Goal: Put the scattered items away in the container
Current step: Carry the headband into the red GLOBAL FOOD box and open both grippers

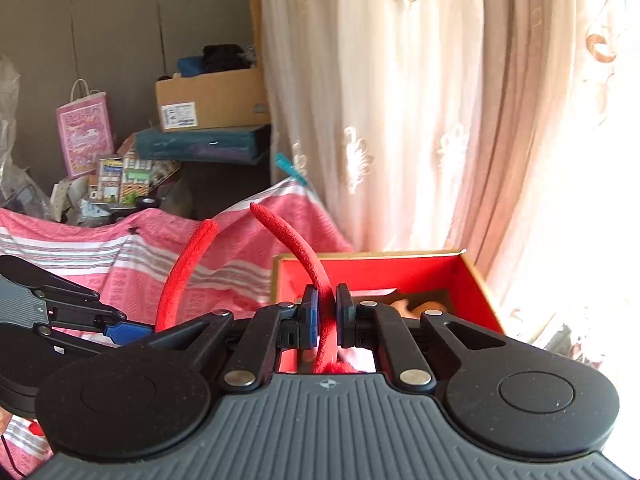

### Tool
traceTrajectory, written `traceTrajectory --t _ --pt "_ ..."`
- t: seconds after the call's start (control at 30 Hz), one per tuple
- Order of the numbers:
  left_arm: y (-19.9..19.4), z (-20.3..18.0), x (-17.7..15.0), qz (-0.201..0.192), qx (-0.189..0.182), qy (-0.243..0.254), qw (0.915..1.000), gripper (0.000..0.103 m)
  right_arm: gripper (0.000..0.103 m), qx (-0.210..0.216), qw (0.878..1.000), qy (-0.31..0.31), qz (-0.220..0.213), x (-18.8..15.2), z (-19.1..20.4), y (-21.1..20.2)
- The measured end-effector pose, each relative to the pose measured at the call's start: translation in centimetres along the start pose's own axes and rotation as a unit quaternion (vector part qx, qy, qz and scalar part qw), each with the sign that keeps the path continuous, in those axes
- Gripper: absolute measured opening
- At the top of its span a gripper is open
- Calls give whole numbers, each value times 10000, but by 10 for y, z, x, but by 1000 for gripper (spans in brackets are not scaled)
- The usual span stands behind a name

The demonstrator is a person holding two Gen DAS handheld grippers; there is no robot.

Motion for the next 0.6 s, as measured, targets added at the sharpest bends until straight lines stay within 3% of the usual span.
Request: traceTrajectory --t 0.17,0.33,0.4,0.43,0.47,0.5,0.53,0.6 --pt "32 -12 54 82 104 28 9999 19 10 -261 9996 15 -101 36 -44 17" --pt "67 -4 85 235 304 -81 9992 20 11 -403 9990 165 -106 51 -75 43" --pt "80 1 90 345 405 -54 9986 43 14 -369 9989 295 68 48 -83 59" --pt "85 3 91 382 483 -9 9981 50 21 -352 9985 367 190 44 -87 66" --pt "86 6 89 415 623 48 9972 67 43 -338 9981 435 273 40 -90 70" --pt "87 9 89 407 765 90 9962 78 54 -328 9979 473 285 37 -93 73" --pt "85 12 86 378 898 133 9952 81 64 -315 9981 469 254 34 -96 73" --pt "87 15 85 385 995 209 9941 83 65 -330 9981 446 267 30 -102 74"
Point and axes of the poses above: each gripper's, at about its wrist camera, not at the fingertips, and y roughly the way its jaws point, z to its left, x to its top, the point moved 10 cm from there along y, roughly the way its jaws point, and after that the axes turned 14 degrees about y, right-handed, at the moved point
